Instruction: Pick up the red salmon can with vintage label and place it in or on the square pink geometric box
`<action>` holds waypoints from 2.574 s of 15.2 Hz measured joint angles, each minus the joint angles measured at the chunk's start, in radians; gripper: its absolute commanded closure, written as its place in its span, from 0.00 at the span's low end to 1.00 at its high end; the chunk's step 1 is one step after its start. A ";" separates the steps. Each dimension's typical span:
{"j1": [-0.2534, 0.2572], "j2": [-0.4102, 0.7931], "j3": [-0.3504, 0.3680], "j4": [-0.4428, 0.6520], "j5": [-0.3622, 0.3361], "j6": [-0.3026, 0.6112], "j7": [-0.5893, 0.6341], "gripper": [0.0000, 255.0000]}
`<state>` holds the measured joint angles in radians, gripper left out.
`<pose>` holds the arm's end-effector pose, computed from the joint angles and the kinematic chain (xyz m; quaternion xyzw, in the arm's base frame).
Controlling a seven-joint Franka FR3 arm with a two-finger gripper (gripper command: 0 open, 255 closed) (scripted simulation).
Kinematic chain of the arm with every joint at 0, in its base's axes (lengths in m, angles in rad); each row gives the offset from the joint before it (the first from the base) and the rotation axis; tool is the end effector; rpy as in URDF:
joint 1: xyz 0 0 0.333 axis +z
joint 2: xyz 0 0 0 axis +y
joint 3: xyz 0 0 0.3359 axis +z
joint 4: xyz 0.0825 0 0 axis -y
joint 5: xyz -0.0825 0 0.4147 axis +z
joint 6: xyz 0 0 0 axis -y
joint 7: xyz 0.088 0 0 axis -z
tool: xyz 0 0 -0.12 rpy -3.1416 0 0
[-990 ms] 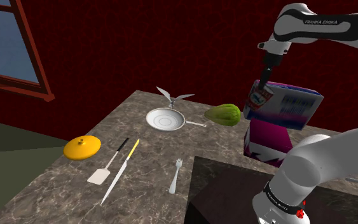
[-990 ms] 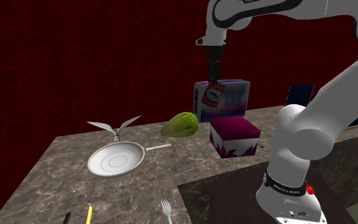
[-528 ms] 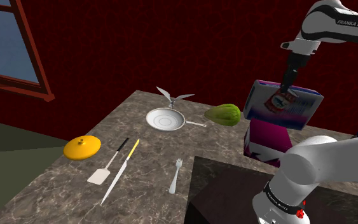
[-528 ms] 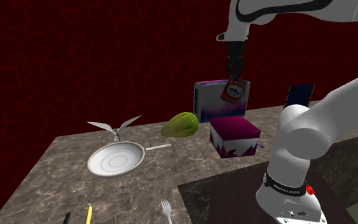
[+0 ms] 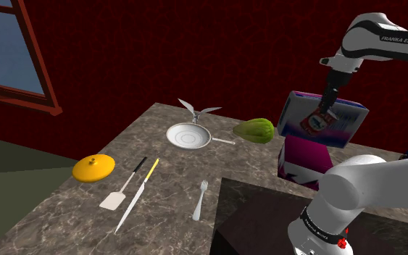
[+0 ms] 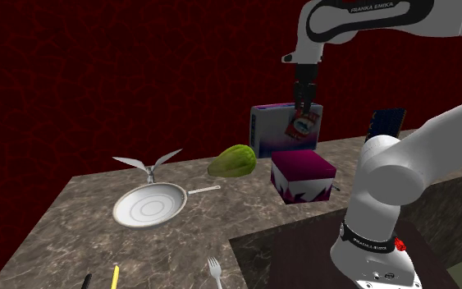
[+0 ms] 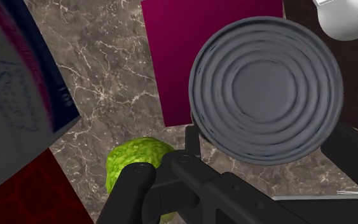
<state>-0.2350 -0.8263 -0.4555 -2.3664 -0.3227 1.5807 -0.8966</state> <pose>0.2159 -0.2736 0.5631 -0.9848 -0.1733 0.0022 0.0065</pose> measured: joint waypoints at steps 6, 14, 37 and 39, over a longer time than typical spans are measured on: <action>-0.006 -0.006 -0.021 -0.076 -0.018 0.071 0.005 1.00; -0.020 -0.016 -0.053 -0.190 -0.049 0.174 0.014 1.00; -0.009 -0.009 -0.027 -0.099 -0.024 0.092 0.006 0.00; -0.009 -0.009 -0.027 -0.098 -0.024 0.091 0.006 0.00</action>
<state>-0.2442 -0.8352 -0.4822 -2.4644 -0.3464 1.6714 -0.8902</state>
